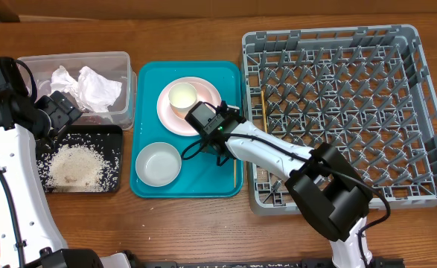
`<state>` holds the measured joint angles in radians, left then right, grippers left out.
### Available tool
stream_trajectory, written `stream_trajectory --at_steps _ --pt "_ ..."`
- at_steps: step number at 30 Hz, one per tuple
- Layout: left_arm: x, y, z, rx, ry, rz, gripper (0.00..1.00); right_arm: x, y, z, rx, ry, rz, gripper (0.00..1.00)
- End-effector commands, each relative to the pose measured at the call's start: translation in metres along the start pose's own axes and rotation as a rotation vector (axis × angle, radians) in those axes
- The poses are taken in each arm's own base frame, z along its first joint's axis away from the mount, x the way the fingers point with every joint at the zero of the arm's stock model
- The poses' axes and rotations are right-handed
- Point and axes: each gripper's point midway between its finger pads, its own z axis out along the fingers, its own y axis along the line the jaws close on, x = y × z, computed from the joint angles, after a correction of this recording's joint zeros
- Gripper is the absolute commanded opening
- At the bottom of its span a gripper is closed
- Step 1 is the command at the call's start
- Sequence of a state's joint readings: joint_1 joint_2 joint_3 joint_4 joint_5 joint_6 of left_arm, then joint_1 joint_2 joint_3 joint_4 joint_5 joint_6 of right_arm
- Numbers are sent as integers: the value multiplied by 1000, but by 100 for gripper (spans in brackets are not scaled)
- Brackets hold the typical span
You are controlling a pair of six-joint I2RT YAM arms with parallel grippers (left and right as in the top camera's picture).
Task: Sort waste into correct bins and load items into the dishwasher
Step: 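Move the right gripper back to the second chopstick on the teal tray, then lower the right gripper and grasp the second chopstick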
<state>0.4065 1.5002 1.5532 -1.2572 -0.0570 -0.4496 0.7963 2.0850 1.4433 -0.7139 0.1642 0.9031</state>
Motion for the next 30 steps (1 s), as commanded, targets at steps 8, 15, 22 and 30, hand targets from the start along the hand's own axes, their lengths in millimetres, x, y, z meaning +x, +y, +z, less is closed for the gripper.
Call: stream_trajectory --at_steps 8,15,22,30 --pt "-4 -2 -3 4 -12 8 100 7 23 -14 -113 76 -175 59" --pt "-4 -2 -3 3 -12 8 100 -6 0 -19 3 6 -172 59" --pt "-4 -2 -3 4 -12 8 100 -8 -2 -19 13 -2 -172 59" --pt "-4 -2 -3 4 -12 8 100 -19 -5 -44 18 -56 -168 59"
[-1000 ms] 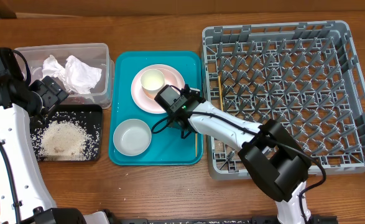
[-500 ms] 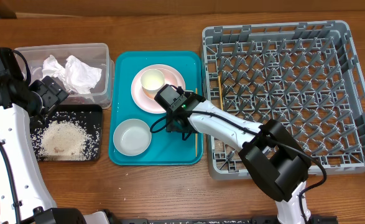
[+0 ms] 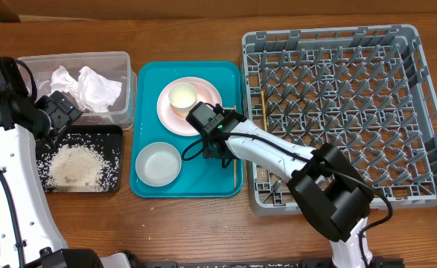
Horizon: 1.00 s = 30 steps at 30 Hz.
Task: Sort waste into correct bins and load items into the dishwasher
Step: 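Lower the right gripper and grasp the second chopstick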
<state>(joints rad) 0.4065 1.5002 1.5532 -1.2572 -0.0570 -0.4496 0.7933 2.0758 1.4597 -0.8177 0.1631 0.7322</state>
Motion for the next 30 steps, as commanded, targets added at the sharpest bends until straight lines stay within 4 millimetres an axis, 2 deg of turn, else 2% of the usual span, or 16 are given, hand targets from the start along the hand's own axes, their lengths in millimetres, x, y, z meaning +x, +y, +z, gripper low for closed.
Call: stream_trajectory --at_steps 1,13,19,30 --pt "-4 -2 -3 4 -12 8 100 -28 1 -40 -24 -120 15 59" --pt "-4 -2 -3 4 -12 8 100 -26 -9 -35 17 -110 16 59" --pt "-4 -2 -3 4 -12 8 100 -23 -21 -18 31 -84 46 59" --pt "-4 -2 -3 4 -12 8 100 -16 -19 -7 2 -48 53 58"
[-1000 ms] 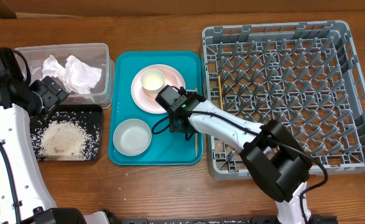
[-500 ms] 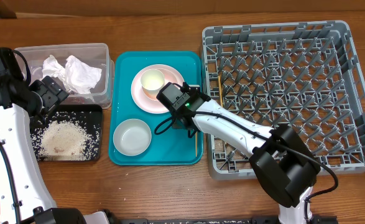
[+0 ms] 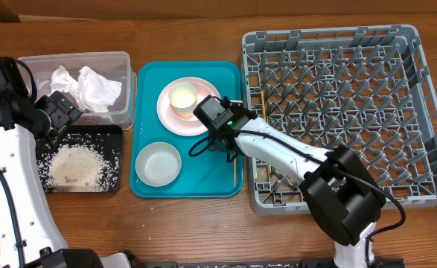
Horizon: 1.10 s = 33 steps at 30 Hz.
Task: Sort waste into correct bins and load items into the dishwasher
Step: 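Lower the right gripper and grasp the second chopstick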
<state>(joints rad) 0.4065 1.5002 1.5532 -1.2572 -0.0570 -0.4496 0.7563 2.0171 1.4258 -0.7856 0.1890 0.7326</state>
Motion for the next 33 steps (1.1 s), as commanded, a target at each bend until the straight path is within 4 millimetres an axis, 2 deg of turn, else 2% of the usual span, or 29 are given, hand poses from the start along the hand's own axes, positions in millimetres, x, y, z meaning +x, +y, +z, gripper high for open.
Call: stream_trajectory --at_steps 1,10,16,19,25,29,33 --pt "-4 -2 -3 4 -12 8 100 4 -7 8 20 16 7 58" --pt "-4 -2 -3 4 -12 8 100 11 -8 25 36 47 25 59" --pt "-4 -2 -3 4 -12 8 100 21 8 25 -48 108 30 59" --pt "-4 -2 -3 4 -12 8 100 21 9 25 -52 110 30 59" --pt "-4 -2 -3 4 -12 8 100 20 9 25 -53 106 30 35" --pt "-4 -2 -3 4 -12 8 100 17 5 26 -35 92 33 30" --pt "-4 -2 -3 4 -12 8 100 15 2 27 -15 80 59 29"
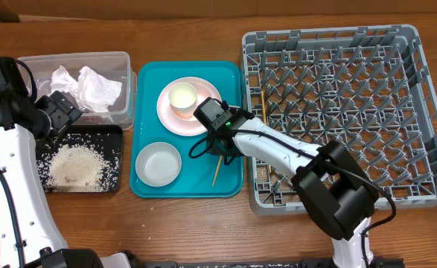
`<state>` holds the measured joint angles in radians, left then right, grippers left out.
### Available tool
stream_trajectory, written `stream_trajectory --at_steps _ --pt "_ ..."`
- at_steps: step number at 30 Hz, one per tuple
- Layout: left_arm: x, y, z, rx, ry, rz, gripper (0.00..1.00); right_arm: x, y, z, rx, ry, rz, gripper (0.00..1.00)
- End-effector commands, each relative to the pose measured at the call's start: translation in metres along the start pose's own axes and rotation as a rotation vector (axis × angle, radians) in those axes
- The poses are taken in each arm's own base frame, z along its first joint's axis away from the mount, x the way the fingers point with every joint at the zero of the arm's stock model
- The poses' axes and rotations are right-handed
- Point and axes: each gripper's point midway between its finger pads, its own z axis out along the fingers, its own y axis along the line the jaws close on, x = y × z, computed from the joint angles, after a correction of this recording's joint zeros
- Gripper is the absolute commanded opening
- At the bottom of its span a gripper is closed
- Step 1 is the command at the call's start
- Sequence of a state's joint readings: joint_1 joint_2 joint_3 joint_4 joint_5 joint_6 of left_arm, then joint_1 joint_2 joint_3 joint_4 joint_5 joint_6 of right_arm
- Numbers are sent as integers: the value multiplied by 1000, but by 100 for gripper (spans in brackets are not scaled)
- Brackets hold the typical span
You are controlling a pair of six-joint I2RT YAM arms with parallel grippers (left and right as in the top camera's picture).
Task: Sort waste into correct bins and load items into the dishwasher
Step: 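Lower the right gripper and grasp the second chopstick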
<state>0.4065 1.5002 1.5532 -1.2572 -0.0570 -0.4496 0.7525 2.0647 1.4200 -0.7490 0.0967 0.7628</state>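
Observation:
On the teal tray stand a pink plate with a cream cup on it and a white bowl. A wooden chopstick lies tilted across the tray's lower right part. Its upper end sits under my right gripper, which looks shut on it, though the wrist hides the fingers. A second chopstick rests in the grey dishwasher rack near its left wall. My left gripper hovers at the far left between the two bins, and its jaws are too dark to read.
A clear bin with crumpled white paper stands at the back left. In front of it is a black tray holding rice. The rack fills the right half of the table, and my right arm crosses its front left corner.
The chopstick lay straight along the tray's right edge; now it is tilted inward with its top end at my right gripper. The right wrist has turned slightly. The left arm is unchanged.
My right gripper stayed low over the tray beside the pink plate, shifting a little right at the last earlier moment, with the chopstick along the tray's right edge. Now the chopstick is slanted, off that edge. The left arm stayed still throughout.

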Motion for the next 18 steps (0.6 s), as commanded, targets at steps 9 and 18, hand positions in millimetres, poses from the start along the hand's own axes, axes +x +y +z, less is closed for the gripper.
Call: stream_trajectory --at_steps 9,18 --pt "-4 -2 -3 4 -12 8 100 0 -10 10 40 0 34 25" --pt "-4 -2 -3 4 -12 8 100 1 -11 10 43 2 49 14"
